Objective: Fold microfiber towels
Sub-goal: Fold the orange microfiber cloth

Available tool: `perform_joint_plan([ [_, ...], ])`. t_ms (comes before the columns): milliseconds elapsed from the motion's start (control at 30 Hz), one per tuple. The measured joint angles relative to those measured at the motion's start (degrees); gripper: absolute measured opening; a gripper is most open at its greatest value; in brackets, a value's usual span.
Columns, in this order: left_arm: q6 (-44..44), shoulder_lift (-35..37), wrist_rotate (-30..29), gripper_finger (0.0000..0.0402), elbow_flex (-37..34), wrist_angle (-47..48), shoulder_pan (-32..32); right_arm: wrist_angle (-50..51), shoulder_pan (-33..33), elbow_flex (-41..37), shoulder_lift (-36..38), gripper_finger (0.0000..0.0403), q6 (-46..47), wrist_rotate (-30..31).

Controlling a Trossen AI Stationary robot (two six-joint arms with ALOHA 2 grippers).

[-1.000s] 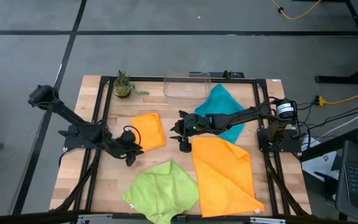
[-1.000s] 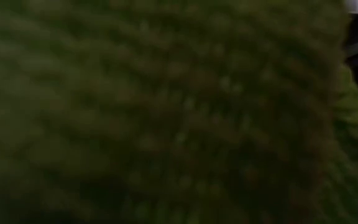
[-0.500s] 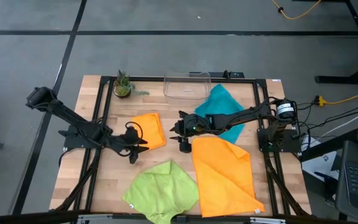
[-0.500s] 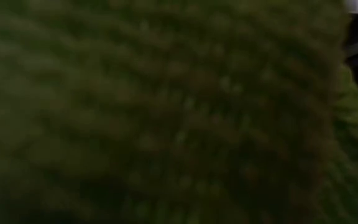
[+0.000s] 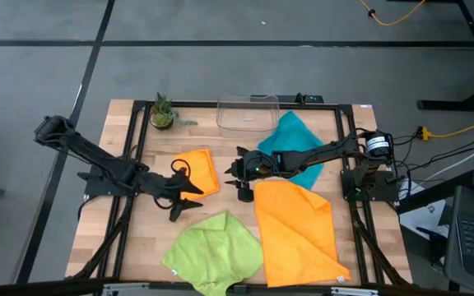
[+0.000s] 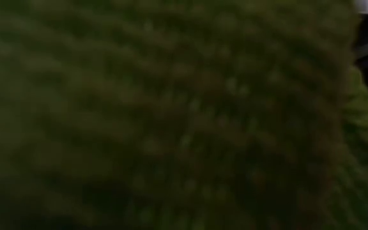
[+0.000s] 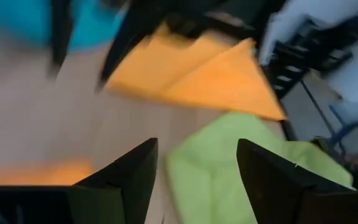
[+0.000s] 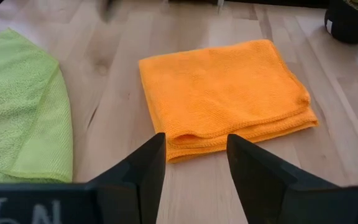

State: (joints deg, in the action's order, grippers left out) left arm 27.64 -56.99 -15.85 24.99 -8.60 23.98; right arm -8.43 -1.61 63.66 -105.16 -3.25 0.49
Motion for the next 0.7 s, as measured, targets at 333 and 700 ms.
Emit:
perform_joint_plan([
  [333,-0.9,-3.0,-13.0,0.0213,16.3,39.4,4.8,-0.3,0.0,0.0,0.0,0.0174,-0.2,-0.2],
  [700,10.8,-19.1,-10.0,0.0213,16.2,48.7,7.8,-1.3,0.0,0.0,0.0,0.0174,-4.8,-1.9],
])
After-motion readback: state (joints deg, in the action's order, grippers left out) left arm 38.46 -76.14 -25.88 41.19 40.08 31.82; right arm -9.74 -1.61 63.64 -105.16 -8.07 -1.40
